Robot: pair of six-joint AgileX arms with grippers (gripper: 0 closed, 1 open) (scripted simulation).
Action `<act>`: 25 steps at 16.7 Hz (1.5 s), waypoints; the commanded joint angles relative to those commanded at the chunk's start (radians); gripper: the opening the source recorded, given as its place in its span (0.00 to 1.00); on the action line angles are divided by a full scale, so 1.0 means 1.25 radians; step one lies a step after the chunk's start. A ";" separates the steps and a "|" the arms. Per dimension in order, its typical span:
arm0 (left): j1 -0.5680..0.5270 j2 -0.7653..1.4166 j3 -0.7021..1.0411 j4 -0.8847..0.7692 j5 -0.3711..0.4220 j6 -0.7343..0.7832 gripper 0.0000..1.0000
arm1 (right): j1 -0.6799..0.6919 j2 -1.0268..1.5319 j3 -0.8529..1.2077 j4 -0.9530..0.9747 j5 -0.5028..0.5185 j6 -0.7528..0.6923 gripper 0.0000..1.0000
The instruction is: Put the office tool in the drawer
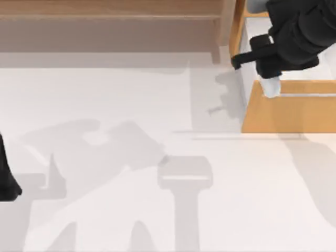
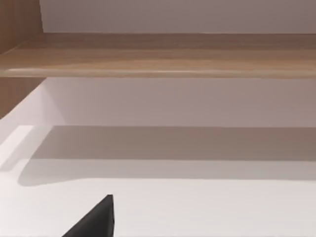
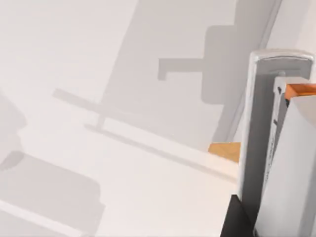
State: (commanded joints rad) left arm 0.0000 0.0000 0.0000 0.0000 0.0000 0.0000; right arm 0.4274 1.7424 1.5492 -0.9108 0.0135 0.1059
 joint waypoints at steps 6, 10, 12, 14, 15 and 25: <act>0.000 0.000 0.000 0.000 0.000 0.000 1.00 | -0.118 0.107 0.176 -0.033 -0.001 -0.049 0.00; 0.000 0.000 0.000 0.000 0.000 0.000 1.00 | -0.173 0.191 0.284 -0.059 0.001 -0.057 0.00; 0.000 0.000 0.000 0.000 0.000 0.000 1.00 | -0.200 0.239 0.325 -0.079 0.003 -0.054 0.00; 0.000 0.000 0.000 0.000 0.000 0.000 1.00 | -0.223 0.298 0.367 -0.112 0.005 -0.046 0.00; 0.000 0.000 0.000 0.000 0.000 0.000 1.00 | -0.229 0.334 0.387 -0.137 0.005 -0.037 0.00; 0.000 0.000 0.000 0.000 0.000 0.000 1.00 | -0.231 0.564 0.507 -0.316 0.001 0.042 0.00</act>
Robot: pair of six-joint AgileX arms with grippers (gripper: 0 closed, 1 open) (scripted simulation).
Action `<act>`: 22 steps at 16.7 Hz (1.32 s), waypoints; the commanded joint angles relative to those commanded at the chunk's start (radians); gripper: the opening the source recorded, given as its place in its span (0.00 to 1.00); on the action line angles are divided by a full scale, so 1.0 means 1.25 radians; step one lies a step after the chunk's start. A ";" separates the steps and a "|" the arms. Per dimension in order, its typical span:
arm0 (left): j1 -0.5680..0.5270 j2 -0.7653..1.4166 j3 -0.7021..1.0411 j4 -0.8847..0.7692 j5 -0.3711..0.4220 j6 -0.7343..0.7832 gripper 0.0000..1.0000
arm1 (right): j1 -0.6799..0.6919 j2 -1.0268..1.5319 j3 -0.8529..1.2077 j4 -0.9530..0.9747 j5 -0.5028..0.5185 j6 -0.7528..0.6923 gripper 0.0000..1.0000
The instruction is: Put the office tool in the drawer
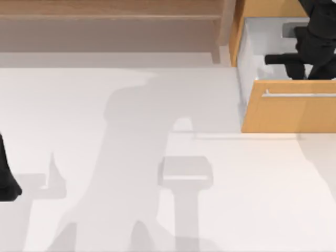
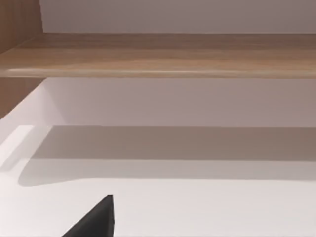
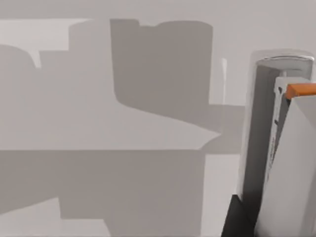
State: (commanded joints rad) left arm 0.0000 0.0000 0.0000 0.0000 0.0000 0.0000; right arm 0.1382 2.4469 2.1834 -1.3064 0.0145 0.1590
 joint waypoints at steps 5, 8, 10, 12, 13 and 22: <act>0.000 0.000 0.000 0.000 0.000 0.000 1.00 | -0.001 0.000 -0.009 0.010 0.000 0.000 0.00; 0.000 0.000 0.000 0.000 0.000 0.000 1.00 | 0.001 0.004 -0.021 0.024 0.003 0.001 0.00; 0.000 0.000 0.000 0.000 0.000 0.000 1.00 | 0.000 0.002 -0.028 0.030 0.000 0.000 0.00; 0.000 0.000 0.000 0.000 0.000 0.000 1.00 | 0.000 0.002 -0.028 0.030 0.000 0.000 0.00; 0.000 0.000 0.000 0.000 0.000 0.000 1.00 | 0.000 0.002 -0.028 0.030 0.000 0.000 0.00; 0.000 0.000 0.000 0.000 0.000 0.000 1.00 | 0.000 0.002 -0.028 0.030 0.000 0.000 0.68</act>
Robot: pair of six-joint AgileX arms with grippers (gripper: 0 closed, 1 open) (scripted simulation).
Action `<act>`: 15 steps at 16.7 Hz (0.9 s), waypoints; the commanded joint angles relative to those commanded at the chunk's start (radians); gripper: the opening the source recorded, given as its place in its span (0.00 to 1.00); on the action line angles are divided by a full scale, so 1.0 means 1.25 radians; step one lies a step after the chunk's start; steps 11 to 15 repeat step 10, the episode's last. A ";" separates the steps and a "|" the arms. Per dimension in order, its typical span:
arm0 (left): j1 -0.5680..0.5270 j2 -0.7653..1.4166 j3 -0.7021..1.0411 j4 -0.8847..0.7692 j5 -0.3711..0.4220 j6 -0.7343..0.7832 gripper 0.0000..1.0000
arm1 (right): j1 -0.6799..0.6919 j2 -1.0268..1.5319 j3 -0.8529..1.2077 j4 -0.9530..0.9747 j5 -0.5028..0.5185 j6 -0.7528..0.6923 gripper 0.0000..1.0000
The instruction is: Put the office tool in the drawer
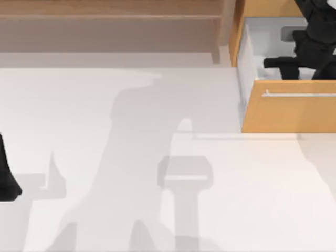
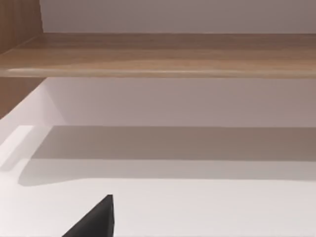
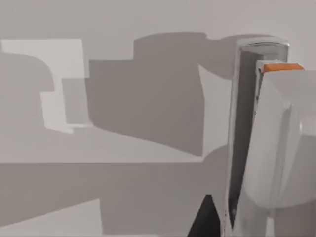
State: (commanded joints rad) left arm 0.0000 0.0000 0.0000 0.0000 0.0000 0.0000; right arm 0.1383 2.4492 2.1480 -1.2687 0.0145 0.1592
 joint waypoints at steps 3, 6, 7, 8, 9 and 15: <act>0.000 0.000 0.000 0.000 0.000 0.000 1.00 | 0.000 0.000 0.000 0.000 0.000 0.000 0.90; 0.000 0.000 0.000 0.000 0.000 0.000 1.00 | 0.000 0.000 0.000 0.000 0.000 0.000 1.00; 0.000 0.000 0.000 0.000 0.000 0.000 1.00 | 0.000 0.000 0.000 0.000 0.000 0.000 1.00; 0.000 0.000 0.000 0.000 0.000 0.000 1.00 | 0.000 0.000 0.000 0.000 0.000 0.000 1.00; 0.000 0.000 0.000 0.000 0.000 0.000 1.00 | 0.000 0.000 0.000 0.000 0.000 0.000 1.00; 0.000 0.000 0.000 0.000 0.000 0.000 1.00 | 0.000 0.000 0.000 0.000 0.000 0.000 1.00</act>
